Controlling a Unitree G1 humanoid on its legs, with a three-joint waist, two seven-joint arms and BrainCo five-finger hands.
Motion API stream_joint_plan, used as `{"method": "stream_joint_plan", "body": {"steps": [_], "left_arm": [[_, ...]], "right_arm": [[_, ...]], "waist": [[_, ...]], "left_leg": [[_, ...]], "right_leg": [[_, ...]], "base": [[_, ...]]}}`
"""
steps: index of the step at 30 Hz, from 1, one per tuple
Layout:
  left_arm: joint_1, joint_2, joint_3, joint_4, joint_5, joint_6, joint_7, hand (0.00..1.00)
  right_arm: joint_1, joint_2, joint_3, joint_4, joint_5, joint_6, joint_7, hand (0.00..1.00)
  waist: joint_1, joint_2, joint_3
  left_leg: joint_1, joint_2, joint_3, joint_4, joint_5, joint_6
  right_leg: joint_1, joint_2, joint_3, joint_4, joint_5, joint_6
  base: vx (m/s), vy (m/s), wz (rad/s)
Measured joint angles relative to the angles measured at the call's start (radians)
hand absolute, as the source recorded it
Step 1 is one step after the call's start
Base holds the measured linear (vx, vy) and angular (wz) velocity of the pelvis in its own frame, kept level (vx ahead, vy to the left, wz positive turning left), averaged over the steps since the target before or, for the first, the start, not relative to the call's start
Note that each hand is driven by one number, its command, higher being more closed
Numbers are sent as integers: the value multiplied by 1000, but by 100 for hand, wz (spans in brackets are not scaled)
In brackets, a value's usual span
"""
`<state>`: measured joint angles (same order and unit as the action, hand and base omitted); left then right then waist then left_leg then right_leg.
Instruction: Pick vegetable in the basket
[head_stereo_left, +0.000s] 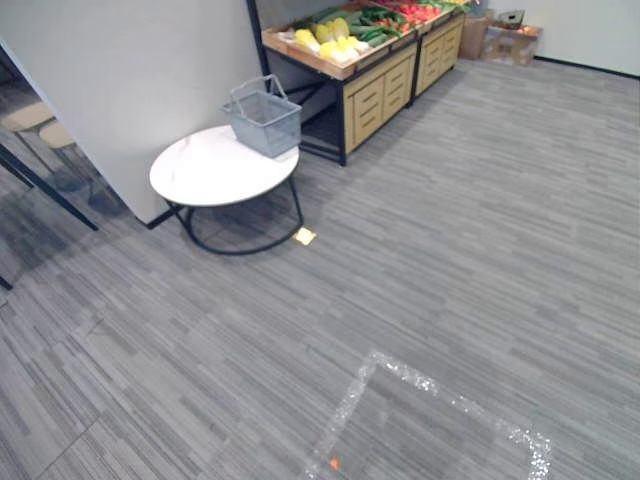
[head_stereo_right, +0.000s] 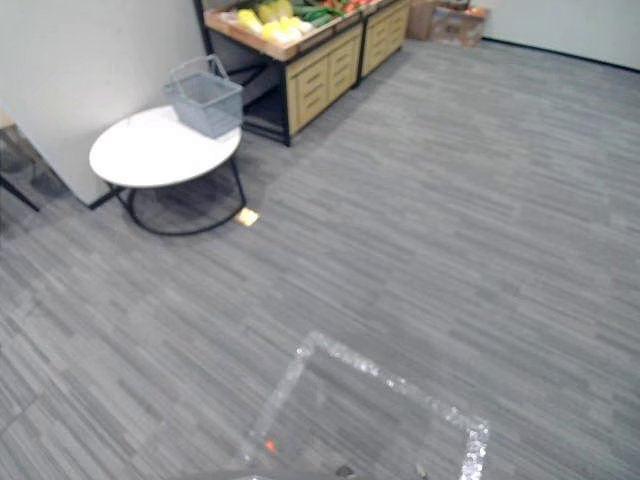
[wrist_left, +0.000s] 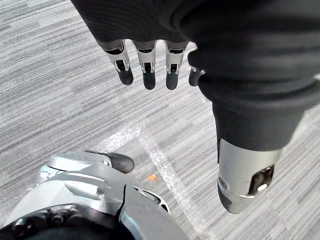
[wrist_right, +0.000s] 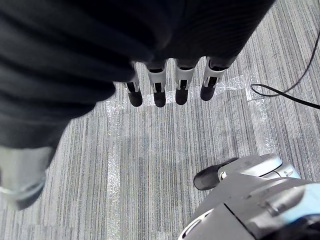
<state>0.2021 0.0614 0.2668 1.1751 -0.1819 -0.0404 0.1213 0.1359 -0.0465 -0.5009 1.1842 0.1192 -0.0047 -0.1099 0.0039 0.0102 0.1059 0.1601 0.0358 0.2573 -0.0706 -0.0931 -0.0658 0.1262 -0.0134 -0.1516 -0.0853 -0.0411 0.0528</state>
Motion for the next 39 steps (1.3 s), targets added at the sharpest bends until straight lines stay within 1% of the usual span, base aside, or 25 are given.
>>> {"method": "stream_joint_plan", "body": {"steps": [3, 13, 14, 15, 16, 17, 19, 20, 22, 23, 24, 25, 26, 27, 28, 29, 30, 31, 32, 34, 35, 36, 37, 38, 39], "left_arm": [[-3, 9, -34, 1, 2, 1, 0, 0], [-12, 12, -35, 9, 2, 6, -4, 0], [-14, 10, -32, 8, 1, 6, -2, 0], [-16, 9, -25, 8, 1, 7, -1, 0], [-28, 9, -12, 8, -4, 7, 3, 0], [-33, 9, -2, 8, -11, 7, 5, 0], [-61, 18, 26, 5, -13, 6, 22, 0], [-64, 20, 34, 2, -13, 7, 26, 0], [-70, 13, 68, -3, -14, 7, 35, 0], [-71, 4, 104, -16, -13, 8, 34, 0], [-70, -11, 145, -45, -14, 8, 33, 0], [-67, -36, 177, -72, -20, 7, 33, 0], [-64, -40, 181, -78, -33, 7, 33, 0], [-52, -41, 179, -82, -49, 9, 31, 0], [-49, -42, 169, -83, -53, 8, 31, 0], [-48, -43, 169, -84, -61, 8, 32, 0], [-43, -47, 170, -84, -83, 7, 32, 0], [-38, -57, 170, -83, -89, 7, 34, 0], [-32, -59, 170, -82, -89, 7, 36, 0], [-20, -59, 173, -83, -88, 7, 42, 0], [-19, -60, 173, -83, -87, 6, 44, 0], [-20, -60, 172, -80, -86, 6, 49, 0], [-19, -67, 171, -67, -83, 6, 51, 0], [-19, -55, 159, -53, -79, 8, 50, 0], [-19, -32, 141, -50, -73, 5, 50, 0]], "right_arm": [[-2, -1, 1, 0, 0, 0, 6, 0], [-5, -6, 18, -1, 2, 1, 6, 0], [-8, -6, 17, -5, 11, 0, 6, 0], [-13, -5, 17, -10, 16, 0, 6, 0], [-32, -2, 14, -22, 28, 0, 6, 0], [-35, 0, 11, -29, 46, -1, 7, 0], [-40, 22, -8, -37, 80, -10, 3, 0], [-41, 26, -13, -37, 85, -9, -1, 0], [-40, 26, -13, -33, 99, -9, -13, 0], [-40, 25, -14, -36, 100, -8, -13, 0], [-38, 26, -14, -49, 100, -8, -13, 0], [-31, 24, -1, -74, 99, -8, -13, 0], [-27, 24, 10, -80, 99, -9, -14, 0], [-26, 16, 43, -88, 98, -8, -14, 0], [-32, 15, 69, -109, 98, -8, -14, 0], [-39, 14, 78, -118, 98, -9, -13, 0], [-67, 10, 90, -122, 98, -9, -13, 0], [-94, 8, 105, -122, 98, -10, -14, 0], [-104, 8, 114, -123, 99, -11, -14, 0], [-129, 14, 136, -139, 98, -22, -13, 0], [-135, 14, 140, -143, 98, -25, -13, 0], [-141, 12, 142, -146, 98, -29, -13, 0], [-144, 4, 140, -141, 98, -31, -13, 0], [-144, 8, 140, -127, 98, -31, -10, 0], [-154, 27, 143, -106, 98, -29, -9, 0]], "waist": [[0, 1, 2], [-2, 2, 10], [0, 3, 14], [0, 3, 17], [-1, 11, 27], [-2, 5, 37], [-7, -21, 72], [-7, -27, 77], [-9, -28, 95], [-10, -26, 100], [-9, -20, 115], [4, -18, 143], [9, -14, 147], [18, -13, 147], [27, -14, 147], [29, -15, 147], [28, -15, 147], [28, -13, 147], [30, -13, 146], [38, -13, 146], [45, -13, 146], [54, -10, 144], [59, -2, 140], [57, -11, 131], [59, -48, 118]], "left_leg": [[-2, 2, 1, 4, -1, -1], [-22, 14, 3, 6, 0, 0], [-24, 18, 10, 6, 0, 0], [-30, 21, 17, 7, 0, 0], [-48, 29, 37, 17, -1, -1], [-57, 29, 39, 25, -1, -2], [-83, 30, 43, 49, -8, -12], [-89, 30, 42, 68, -18, -19], [-164, 71, 45, 282, -108, -29], [-239, 108, 53, 466, -136, -24], [-328, 160, 52, 689, -124, -2], [-441, 211, 7, 942, -75, 48], [-479, 214, -26, 1028, -76, 42], [-542, 207, -60, 1123, -82, 27], [-591, 197, -60, 1116, -90, 14], [-611, 191, -53, 1078, -91, 9], [-631, 178, -29, 950, -90, 8], [-631, 169, -2, 788, -83, 11], [-629, 165, 11, 702, -65, 9], [-625, 142, 33, 380, 45, -2], [-625, 136, 28, 309, 74, -5], [-625, 132, 11, 234, 98, -8], [-611, 131, 5, 203, 175, -9], [-597, 111, 12, 215, 265, 28], [-601, 78, 28, 256, 239, 65]], "right_leg": [[0, 1, 0, 0, 0, 0], [-23, 13, 0, 5, 0, -1], [-37, 16, 6, 23, -6, -8], [-56, 17, 11, 48, -17, -14], [-116, 17, 24, 134, -54, -18], [-142, 14, 24, 172, -73, -23], [-216, 1, 24, 303, -141, -40], [-227, -3, 23, 323, -156, -42], [-224, -3, 12, 369, -216, -59], [-211, -1, 1, 374, -226, -70], [-188, 7, -10, 379, -238, -79], [-149, 20, -14, 402, -261, -98], [-136, 20, -17, 417, -278, -100], [-110, 12, -16, 432, -309, -100], [-89, 0, -15, 426, -327, -89], [-83, -7, -14, 418, -332, -83], [-61, -18, -10, 395, -336, -77], [-36, -29, -7, 367, -324, -56], [-20, -35, -5, 349, -324, -47], [57, -63, 4, 262, -326, 0], [75, -74, 12, 242, -327, 14], [99, -90, 27, 223, -331, 37], [133, -105, 51, 220, -333, 60], [147, -140, 63, 229, -323, 80], [123, -182, 89, 268, -269, 96]], "base": [[-24, -40, -1], [-28, -41, -1], [-9, -40, -17], [-17, -42, -34], [-14, -25, -29], [-30, -67, -23], [-24, -98, -4], [12, -116, 4], [29, -128, 13], [56, -156, 21], [114, -159, 19], [115, -97, 15], [168, -48, 9], [212, -19, 8], [248, -12, 7], [295, 24, 5], [369, 59, -2], [499, 99, -7], [467, 101, -13], [600, 203, -20], [593, 258, -33], [504, 293, -47], [639, 386, -39], [765, 458, -31], [639, 362, -11]]}}
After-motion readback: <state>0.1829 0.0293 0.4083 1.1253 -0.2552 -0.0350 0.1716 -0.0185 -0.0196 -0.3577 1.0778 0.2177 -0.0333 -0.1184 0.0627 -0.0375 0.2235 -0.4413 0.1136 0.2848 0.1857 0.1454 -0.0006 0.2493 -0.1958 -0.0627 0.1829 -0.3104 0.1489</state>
